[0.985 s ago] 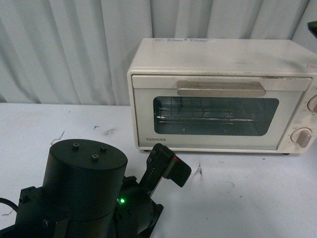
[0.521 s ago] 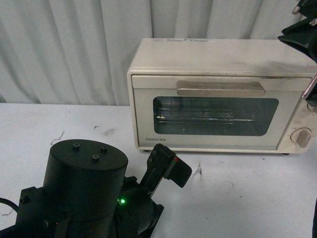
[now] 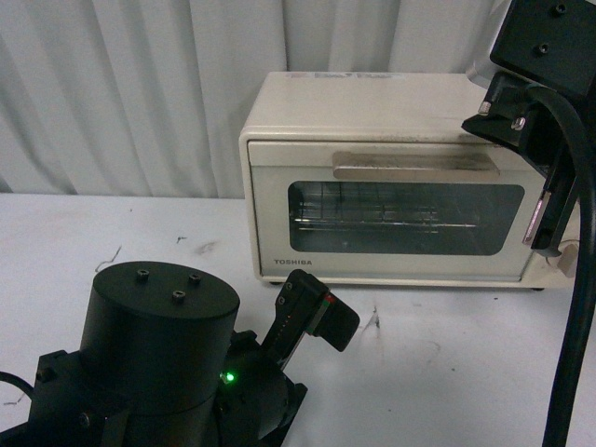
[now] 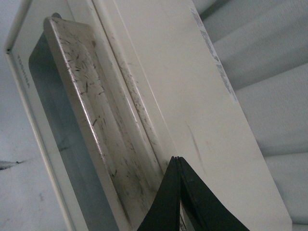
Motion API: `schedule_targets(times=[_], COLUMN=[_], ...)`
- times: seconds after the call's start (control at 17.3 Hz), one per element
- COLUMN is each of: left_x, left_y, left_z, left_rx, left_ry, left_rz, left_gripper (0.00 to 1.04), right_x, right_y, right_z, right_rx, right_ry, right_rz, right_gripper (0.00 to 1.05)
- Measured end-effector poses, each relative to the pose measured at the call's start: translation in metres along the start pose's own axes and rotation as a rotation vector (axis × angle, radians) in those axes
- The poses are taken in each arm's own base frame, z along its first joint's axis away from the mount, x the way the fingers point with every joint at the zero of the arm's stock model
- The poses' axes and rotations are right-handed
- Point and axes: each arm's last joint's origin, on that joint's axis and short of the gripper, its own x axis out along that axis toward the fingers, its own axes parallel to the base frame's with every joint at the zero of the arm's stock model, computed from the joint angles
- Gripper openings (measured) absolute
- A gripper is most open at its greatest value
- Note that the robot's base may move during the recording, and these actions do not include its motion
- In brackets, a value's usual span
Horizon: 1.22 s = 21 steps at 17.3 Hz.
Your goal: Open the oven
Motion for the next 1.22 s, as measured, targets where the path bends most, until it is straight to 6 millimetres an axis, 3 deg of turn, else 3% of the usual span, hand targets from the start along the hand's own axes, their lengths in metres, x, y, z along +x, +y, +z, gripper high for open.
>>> schedule_targets(times=[1.22], left_x=[0.000], left_y=[0.000], left_z=[0.000], left_rx=[0.000], left_ry=[0.000], left_rz=[0.000], left_gripper=[0.98], right_x=[-0.011], right_y=[0.029], right_z=[-0.015], right_rx=[0.163], right_ry=[0.005], right_rz=[0.045], right_gripper=[0.02])
